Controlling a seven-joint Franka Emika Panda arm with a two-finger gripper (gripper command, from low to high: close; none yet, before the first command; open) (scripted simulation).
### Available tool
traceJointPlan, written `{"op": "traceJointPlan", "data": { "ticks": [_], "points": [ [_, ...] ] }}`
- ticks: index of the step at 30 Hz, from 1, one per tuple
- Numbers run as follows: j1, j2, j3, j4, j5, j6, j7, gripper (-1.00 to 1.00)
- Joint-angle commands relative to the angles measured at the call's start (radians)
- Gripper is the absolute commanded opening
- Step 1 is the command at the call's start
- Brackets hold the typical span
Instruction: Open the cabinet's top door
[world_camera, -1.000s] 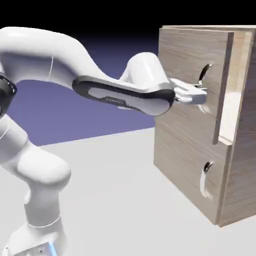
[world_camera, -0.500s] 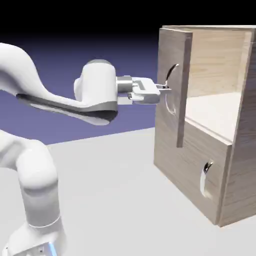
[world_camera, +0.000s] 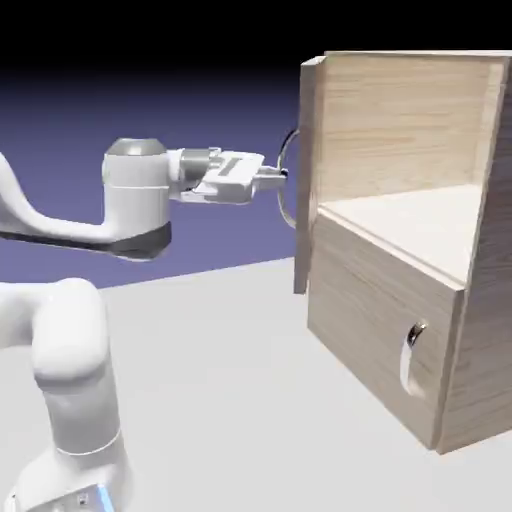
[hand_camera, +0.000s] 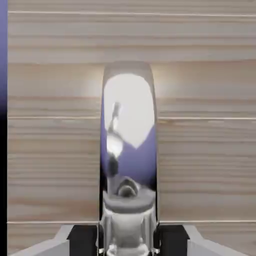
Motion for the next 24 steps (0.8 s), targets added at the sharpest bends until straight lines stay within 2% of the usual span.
{"op": "traceJointPlan", "data": {
  "ticks": [1, 7, 13, 18, 24],
  "points": [
    [0.014, -0.018, 0.021, -0.008, 0.049, -0.028, -0.024, -1.0],
    [0.114, -0.105, 0.191, -0.026, 0.31, -0.249, -0.133, -1.0],
    [0.183, -0.114, 0.407, 0.033, 0.544, -0.504, -0.177, -1.0],
    [0.171, -0.073, 0.588, 0.144, 0.707, -0.711, -0.186, -1.0],
    [0.056, -0.009, 0.793, 0.35, 0.865, -0.957, -0.192, -1.0]
  ]
}}
